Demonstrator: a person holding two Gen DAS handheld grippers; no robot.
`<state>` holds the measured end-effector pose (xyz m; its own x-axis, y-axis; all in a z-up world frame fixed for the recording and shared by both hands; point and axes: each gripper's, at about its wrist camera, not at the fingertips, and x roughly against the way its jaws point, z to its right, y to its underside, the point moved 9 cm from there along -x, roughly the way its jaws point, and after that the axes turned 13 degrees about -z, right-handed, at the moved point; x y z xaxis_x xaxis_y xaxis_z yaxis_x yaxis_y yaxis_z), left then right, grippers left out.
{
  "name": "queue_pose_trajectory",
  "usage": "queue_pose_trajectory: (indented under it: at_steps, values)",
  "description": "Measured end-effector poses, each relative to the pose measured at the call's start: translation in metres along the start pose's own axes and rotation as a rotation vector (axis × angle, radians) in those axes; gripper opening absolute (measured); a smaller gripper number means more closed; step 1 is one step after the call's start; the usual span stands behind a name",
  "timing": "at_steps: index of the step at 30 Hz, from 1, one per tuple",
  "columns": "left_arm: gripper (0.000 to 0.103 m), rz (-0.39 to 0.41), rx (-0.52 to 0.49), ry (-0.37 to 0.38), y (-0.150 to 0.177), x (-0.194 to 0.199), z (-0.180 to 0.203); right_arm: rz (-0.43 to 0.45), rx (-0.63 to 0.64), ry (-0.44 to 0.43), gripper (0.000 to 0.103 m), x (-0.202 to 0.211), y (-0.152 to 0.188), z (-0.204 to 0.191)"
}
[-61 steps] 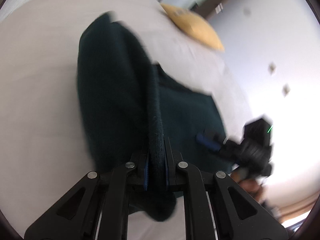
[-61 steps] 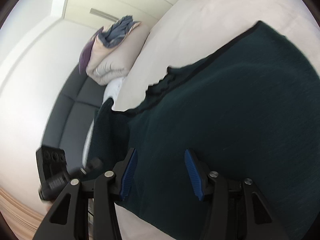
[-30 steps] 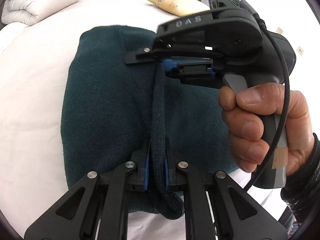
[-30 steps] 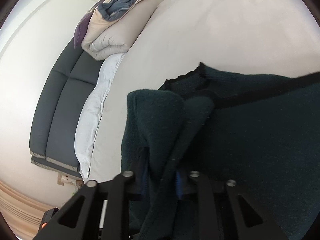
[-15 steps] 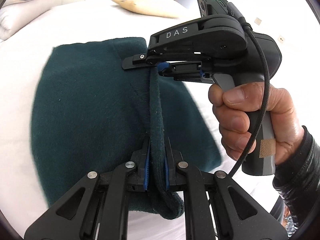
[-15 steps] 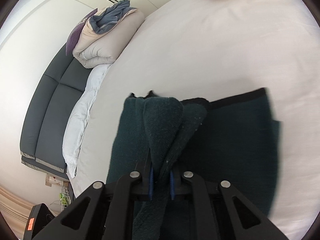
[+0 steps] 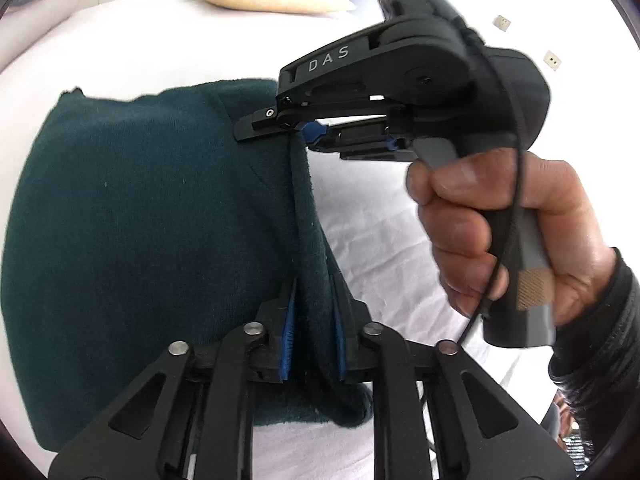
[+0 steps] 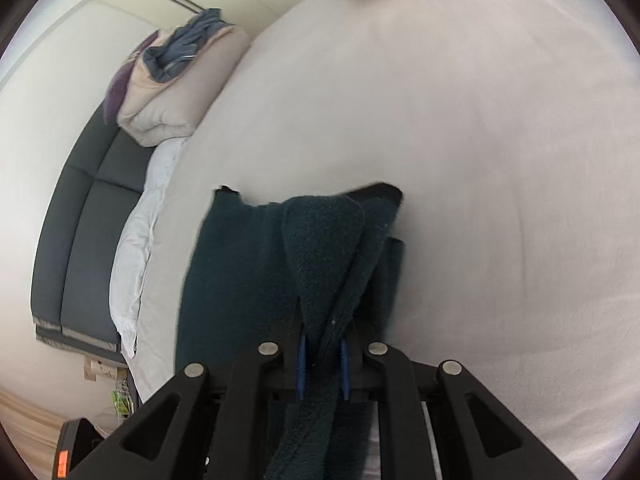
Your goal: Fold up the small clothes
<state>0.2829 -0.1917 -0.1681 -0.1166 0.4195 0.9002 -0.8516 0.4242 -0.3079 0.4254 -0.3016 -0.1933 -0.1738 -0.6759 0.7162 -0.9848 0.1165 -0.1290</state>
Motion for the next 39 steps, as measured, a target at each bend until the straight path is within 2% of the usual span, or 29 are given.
queue_pose_trajectory:
  at_steps: [2,3,4,5,7,10,14,17,18,19,22,27,29,32,33,34,35,37,39]
  values:
    - [0.028,-0.006,0.002,0.051,0.012,0.017,-0.007,0.008,-0.049,-0.047,0.023,0.0,0.002,0.006]
    - [0.039,0.005,0.002,0.069,0.015,0.027,-0.009,0.011,-0.071,-0.071,0.027,0.002,0.005,0.007]
    - [0.057,0.029,0.005,0.086,0.019,0.041,-0.015,0.015,-0.077,-0.079,0.031,0.003,0.008,0.005]
    - [0.064,0.076,0.009,0.111,0.025,0.061,-0.023,0.023,-0.072,-0.085,0.033,0.006,0.012,0.003]
    - [0.065,0.161,0.007,0.131,0.031,0.096,-0.043,0.039,-0.068,-0.095,0.045,0.014,0.023,-0.001]
    - [0.065,0.223,0.041,0.067,0.033,0.121,-0.09,0.046,-0.064,-0.082,0.049,0.019,0.046,-0.007]
    - [0.065,0.202,0.127,0.008,0.028,0.124,-0.147,0.018,-0.031,-0.029,0.049,0.014,0.086,-0.019]
    - [0.065,0.151,0.136,-0.02,0.038,0.111,-0.165,0.028,-0.011,0.038,0.049,0.012,0.11,-0.022]
    - [0.065,0.137,0.142,-0.031,0.039,0.106,-0.17,0.028,0.002,0.063,0.044,0.01,0.117,-0.022]
    - [0.065,0.131,0.146,-0.05,0.043,0.104,-0.175,0.015,0.012,0.089,0.031,0.006,0.122,-0.022]
    - [0.065,0.114,0.146,-0.061,0.05,0.1,-0.186,0.014,-0.002,0.096,0.017,0.004,0.13,-0.01]
    - [0.065,0.085,0.122,-0.096,0.064,0.084,-0.169,0.043,-0.07,0.017,0.014,0.009,0.129,0.017]
    - [0.065,0.089,0.117,-0.103,0.069,0.087,-0.178,0.054,-0.078,-0.013,0.013,0.009,0.129,0.021]
    - [0.065,0.1,0.134,-0.107,0.075,0.091,-0.163,0.066,-0.09,-0.031,0.015,0.016,0.133,0.023]
    - [0.065,0.112,0.143,-0.117,0.079,0.09,-0.165,0.075,-0.087,-0.01,0.02,0.02,0.133,0.023]
    - [0.065,0.137,0.152,-0.131,0.082,0.106,-0.163,0.093,-0.085,0.047,0.036,0.027,0.133,0.024]
    - [0.065,0.164,0.157,-0.148,0.083,0.106,-0.153,0.12,-0.085,0.109,0.042,0.036,0.133,0.026]
    - [0.065,0.202,0.152,-0.177,0.07,0.121,-0.154,0.167,-0.095,0.166,0.042,0.052,0.129,0.025]
    - [0.065,0.207,0.122,-0.205,0.052,0.126,-0.15,0.205,-0.073,0.139,0.042,0.062,0.122,0.011]
